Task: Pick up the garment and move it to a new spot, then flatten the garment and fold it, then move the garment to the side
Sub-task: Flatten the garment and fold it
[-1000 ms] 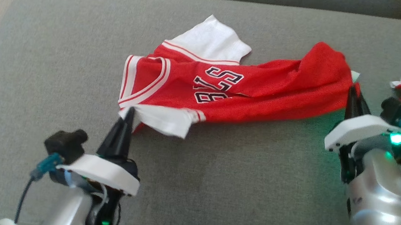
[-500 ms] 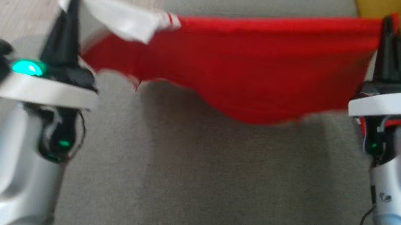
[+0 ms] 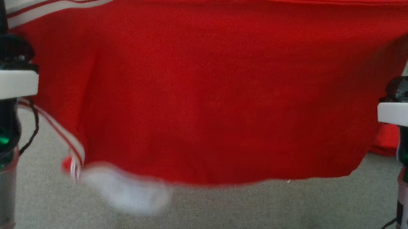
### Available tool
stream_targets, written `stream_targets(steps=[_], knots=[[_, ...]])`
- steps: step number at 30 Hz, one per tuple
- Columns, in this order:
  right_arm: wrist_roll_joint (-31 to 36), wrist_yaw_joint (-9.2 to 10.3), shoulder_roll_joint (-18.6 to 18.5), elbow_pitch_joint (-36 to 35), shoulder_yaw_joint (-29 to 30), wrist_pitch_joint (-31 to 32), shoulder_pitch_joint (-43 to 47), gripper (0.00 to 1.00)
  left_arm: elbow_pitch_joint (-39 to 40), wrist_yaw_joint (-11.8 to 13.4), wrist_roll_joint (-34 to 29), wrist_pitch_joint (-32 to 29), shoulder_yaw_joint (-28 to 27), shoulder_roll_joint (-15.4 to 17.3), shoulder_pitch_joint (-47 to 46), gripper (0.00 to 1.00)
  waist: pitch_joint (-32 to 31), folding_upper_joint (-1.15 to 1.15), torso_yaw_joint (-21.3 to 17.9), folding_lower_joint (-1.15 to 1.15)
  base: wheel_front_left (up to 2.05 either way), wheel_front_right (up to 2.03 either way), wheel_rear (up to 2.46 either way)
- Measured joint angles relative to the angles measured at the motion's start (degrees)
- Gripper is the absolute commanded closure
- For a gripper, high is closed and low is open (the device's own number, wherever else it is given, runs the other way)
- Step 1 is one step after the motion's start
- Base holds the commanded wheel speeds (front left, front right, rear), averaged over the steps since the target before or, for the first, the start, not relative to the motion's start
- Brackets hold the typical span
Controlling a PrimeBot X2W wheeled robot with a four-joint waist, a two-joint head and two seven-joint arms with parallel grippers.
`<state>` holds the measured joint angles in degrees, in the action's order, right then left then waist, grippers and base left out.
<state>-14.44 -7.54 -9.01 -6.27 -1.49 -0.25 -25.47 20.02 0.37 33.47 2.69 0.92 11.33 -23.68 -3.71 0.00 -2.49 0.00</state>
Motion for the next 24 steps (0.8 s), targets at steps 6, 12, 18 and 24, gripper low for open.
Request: stream_targets(steps=[6, 12, 18, 24], knots=[[0.69, 0.0, 1.82, -1.53, 1.37, 6.02, -0.52, 1.0, -2.82, 0.03, 1.24, -4.23, 0.11, 2.05, -3.47, 1.0, 3.35, 0.0, 0.32, 0.0, 0.0, 0.0, 0.0], [0.08, 0.0, 0.97, 10.73, 0.55, 6.91, -15.76, 1.0, -18.3, -3.2, 1.8, -5.64, 1.74, 3.88, -22.04, 1.0, 10.62, 0.0, 0.55, 0.0, 0.0, 0.0, 0.0], [2.5, 0.0, -1.33, 30.41, -2.72, -0.16, -38.45, 1.0, -38.78, -6.51, -2.96, -1.7, 5.59, 6.8, -43.53, 1.0, 19.49, 0.0, 0.49, 0.01, 0.0, 0.0, 0.0], [6.21, 0.0, -2.47, 45.47, -1.78, -9.27, -52.83, 1.0, -53.46, -7.45, -4.94, 5.68, 7.65, 6.64, -59.63, 1.0, 25.31, -0.01, 0.92, 0.03, 0.0, 0.0, 0.0]])
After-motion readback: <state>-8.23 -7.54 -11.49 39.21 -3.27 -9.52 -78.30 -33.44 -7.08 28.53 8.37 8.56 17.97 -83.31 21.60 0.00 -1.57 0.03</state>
